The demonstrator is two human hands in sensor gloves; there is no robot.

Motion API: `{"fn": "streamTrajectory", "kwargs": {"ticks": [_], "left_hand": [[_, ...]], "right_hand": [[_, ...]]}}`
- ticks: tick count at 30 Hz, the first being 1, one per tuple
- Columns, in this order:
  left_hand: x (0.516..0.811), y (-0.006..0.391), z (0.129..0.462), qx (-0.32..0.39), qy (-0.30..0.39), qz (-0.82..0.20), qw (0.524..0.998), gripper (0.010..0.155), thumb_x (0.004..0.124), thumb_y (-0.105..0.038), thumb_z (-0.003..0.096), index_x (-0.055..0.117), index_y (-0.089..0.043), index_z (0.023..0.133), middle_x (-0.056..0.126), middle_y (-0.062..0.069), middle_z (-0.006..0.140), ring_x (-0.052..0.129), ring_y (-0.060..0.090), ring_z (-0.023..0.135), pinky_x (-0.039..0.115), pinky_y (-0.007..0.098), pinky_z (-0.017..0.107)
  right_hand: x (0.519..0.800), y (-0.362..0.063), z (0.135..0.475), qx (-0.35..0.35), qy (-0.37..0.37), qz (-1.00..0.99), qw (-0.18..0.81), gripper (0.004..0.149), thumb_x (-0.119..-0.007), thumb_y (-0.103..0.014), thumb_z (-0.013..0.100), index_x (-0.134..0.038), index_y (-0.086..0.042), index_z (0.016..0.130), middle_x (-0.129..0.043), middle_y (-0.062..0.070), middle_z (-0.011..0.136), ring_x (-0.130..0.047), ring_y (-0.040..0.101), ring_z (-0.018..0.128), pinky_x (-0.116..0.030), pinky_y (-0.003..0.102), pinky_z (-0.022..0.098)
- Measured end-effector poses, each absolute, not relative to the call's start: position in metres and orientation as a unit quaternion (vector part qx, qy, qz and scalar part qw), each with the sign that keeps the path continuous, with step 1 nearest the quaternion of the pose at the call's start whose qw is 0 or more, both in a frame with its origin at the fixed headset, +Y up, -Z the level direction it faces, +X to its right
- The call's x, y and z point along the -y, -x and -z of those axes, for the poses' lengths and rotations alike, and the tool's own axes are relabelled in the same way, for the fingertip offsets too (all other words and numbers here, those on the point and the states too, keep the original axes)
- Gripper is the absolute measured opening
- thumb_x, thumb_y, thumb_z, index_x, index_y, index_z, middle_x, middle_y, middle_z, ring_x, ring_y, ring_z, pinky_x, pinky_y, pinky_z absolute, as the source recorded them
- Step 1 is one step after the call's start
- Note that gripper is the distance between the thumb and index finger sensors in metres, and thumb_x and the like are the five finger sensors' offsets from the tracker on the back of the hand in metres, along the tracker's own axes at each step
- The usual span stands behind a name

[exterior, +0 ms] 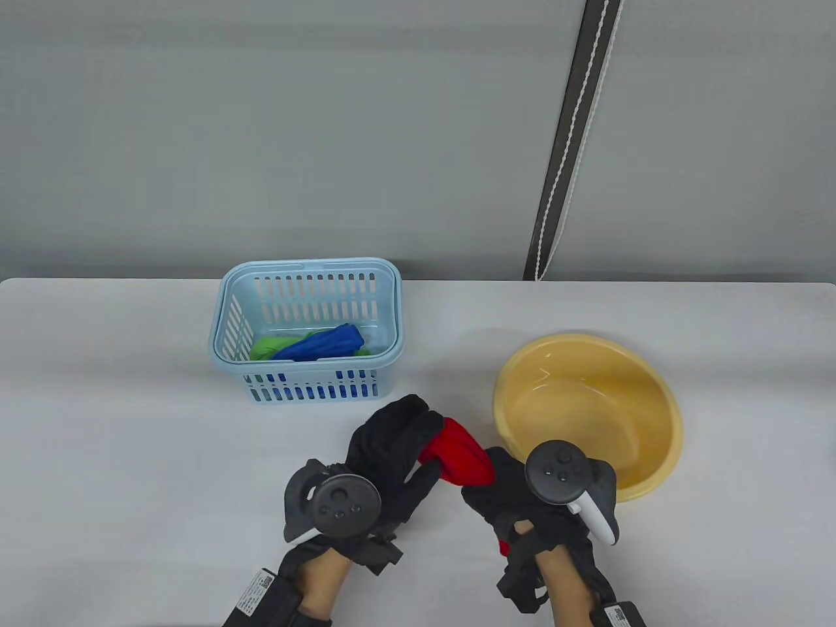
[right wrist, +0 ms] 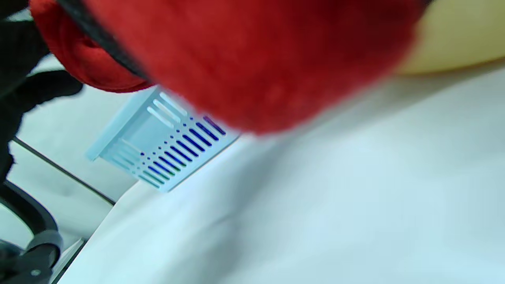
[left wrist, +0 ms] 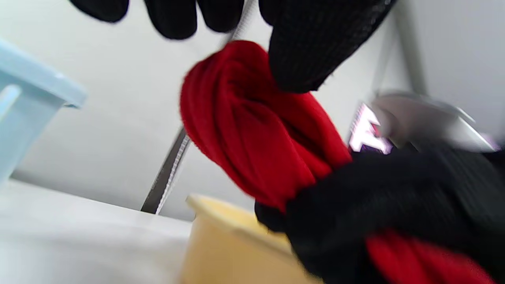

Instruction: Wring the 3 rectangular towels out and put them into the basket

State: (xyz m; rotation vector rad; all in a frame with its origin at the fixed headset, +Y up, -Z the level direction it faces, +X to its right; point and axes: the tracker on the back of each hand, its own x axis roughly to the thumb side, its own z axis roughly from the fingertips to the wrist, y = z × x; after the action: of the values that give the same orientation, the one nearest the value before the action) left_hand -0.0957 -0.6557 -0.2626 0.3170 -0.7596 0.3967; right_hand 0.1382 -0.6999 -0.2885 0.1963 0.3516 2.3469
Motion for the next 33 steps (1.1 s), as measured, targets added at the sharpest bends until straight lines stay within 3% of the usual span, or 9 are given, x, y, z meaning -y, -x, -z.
{"fn": "streamTrajectory", "kwargs": {"ticks": [4,7,11,15,18,26,33], "left_hand": [[0.662,0.077,0.245,0.409,-0.153,0.017,0.9,0.1,0.094,-0.049,0.0444,0.028,-0.031,0.116,0.029,0.01,0.126,0.038,0.044,0.113,0.044,0.073,0.076],[0.673,0.065,0.237,0.418,-0.183,0.126,0.881,0.104,0.096,-0.052,0.0411,0.028,-0.031,0.116,0.034,0.009,0.126,0.042,0.043,0.114,0.046,0.072,0.076],[0.682,0.066,0.237,0.403,-0.206,0.116,0.884,0.097,0.099,-0.048,0.0396,0.04,-0.028,0.113,0.068,0.007,0.113,0.074,0.039,0.103,0.061,0.07,0.072],[0.682,0.071,0.24,0.382,-0.224,0.11,0.89,0.079,0.101,-0.046,0.0399,0.06,-0.028,0.104,0.093,0.002,0.085,0.098,0.03,0.073,0.078,0.061,0.062],[0.682,0.077,0.246,0.363,-0.213,0.095,0.902,0.067,0.099,-0.046,0.0433,0.068,-0.028,0.1,0.099,-0.001,0.08,0.103,0.027,0.062,0.086,0.054,0.053],[0.692,0.091,0.26,0.327,-0.171,0.047,0.928,0.041,0.093,-0.045,0.048,0.082,-0.03,0.085,0.106,-0.001,0.064,0.103,0.026,0.048,0.088,0.052,0.045],[0.695,0.093,0.264,0.291,-0.139,0.035,0.946,0.043,0.095,-0.052,0.0441,0.087,-0.026,0.077,0.106,-0.005,0.044,0.101,0.022,0.032,0.091,0.046,0.031]], "right_hand": [[0.705,-0.127,0.293,-0.227,-0.119,-0.873,0.414,0.048,-0.096,-0.036,0.052,-0.079,-0.007,0.087,-0.097,0.007,0.049,-0.096,0.016,0.019,-0.086,0.033,0.01],[0.707,-0.116,0.292,-0.284,-0.156,-0.834,0.447,0.049,-0.096,-0.036,0.052,-0.079,-0.006,0.087,-0.097,0.007,0.049,-0.096,0.016,0.019,-0.086,0.033,0.01],[0.715,-0.105,0.29,-0.348,-0.181,-0.789,0.473,0.05,-0.096,-0.036,0.052,-0.079,-0.004,0.087,-0.097,0.008,0.049,-0.096,0.016,0.019,-0.087,0.034,0.01],[0.716,-0.099,0.289,-0.358,-0.188,-0.779,0.479,0.048,-0.096,-0.036,0.052,-0.08,-0.004,0.085,-0.097,0.008,0.049,-0.096,0.016,0.019,-0.086,0.034,0.01],[0.715,-0.096,0.288,-0.344,-0.183,-0.789,0.475,0.047,-0.096,-0.036,0.052,-0.081,-0.005,0.085,-0.097,0.008,0.049,-0.096,0.016,0.019,-0.086,0.034,0.01],[0.711,-0.08,0.279,-0.28,-0.166,-0.864,0.384,0.048,-0.094,-0.036,0.054,-0.079,-0.007,0.089,-0.096,0.007,0.05,-0.095,0.016,0.021,-0.085,0.034,0.012],[0.708,-0.069,0.274,-0.122,-0.156,-0.957,0.214,0.045,-0.091,-0.041,0.054,-0.079,-0.014,0.088,-0.096,0.006,0.049,-0.095,0.017,0.021,-0.084,0.034,0.012]]}}
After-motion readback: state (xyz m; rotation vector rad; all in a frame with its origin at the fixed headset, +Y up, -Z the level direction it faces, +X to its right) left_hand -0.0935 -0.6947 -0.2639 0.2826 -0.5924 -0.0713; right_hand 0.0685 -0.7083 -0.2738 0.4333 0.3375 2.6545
